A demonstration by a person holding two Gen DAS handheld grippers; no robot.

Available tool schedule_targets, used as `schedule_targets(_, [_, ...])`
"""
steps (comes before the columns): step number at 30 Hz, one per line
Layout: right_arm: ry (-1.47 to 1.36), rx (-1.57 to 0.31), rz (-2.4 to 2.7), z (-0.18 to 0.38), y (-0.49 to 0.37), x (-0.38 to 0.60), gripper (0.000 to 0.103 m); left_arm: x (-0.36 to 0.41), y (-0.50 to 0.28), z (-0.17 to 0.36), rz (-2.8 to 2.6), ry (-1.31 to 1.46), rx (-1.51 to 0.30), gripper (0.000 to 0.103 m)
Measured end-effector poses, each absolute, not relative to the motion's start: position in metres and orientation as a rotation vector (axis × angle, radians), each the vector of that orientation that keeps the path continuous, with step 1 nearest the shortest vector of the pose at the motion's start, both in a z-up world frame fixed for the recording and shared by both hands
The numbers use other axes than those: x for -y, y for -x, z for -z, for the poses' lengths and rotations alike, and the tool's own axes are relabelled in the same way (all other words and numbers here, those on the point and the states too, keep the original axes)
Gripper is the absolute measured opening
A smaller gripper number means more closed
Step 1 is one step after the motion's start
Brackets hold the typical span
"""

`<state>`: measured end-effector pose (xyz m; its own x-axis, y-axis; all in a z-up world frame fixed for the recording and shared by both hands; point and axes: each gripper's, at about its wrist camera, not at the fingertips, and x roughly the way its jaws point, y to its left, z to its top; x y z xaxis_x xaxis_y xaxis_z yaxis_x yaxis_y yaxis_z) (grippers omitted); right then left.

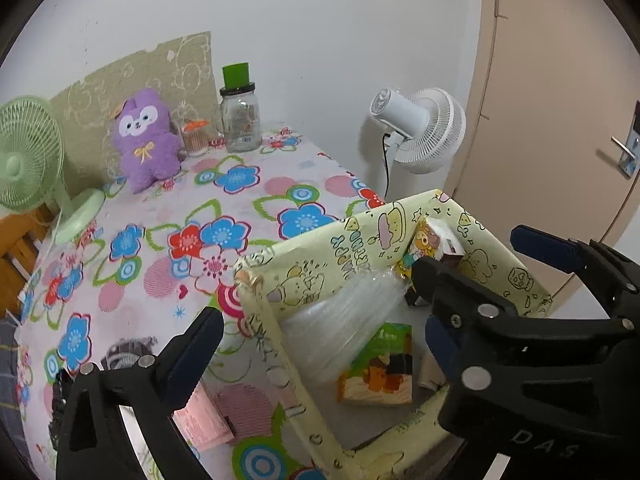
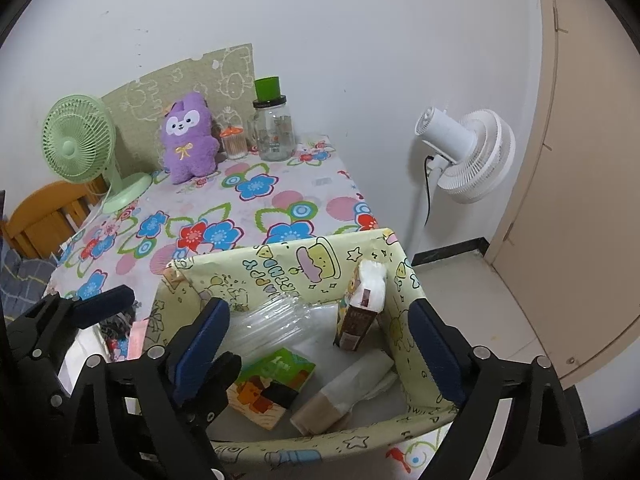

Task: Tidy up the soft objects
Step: 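Withdraw both tools from the gift box toward the remaining items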

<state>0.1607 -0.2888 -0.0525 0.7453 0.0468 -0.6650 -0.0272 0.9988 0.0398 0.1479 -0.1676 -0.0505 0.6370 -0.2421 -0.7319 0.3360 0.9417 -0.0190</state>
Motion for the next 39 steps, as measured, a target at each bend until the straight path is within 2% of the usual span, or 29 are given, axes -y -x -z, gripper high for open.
schedule_targets(14, [0.009, -0.705, -0.018, 0.042, -0.138, 0.271, 0.102, 0.144, -0.129, 0.045, 0.314, -0.100, -0.803, 0.103])
schedule_targets(39, [0.081, -0.644, -0.044, 0.020, -0.097, 0.212, 0.103, 0.089, -0.088, 0.025, 0.240, -0.115, -0.736, 0.103])
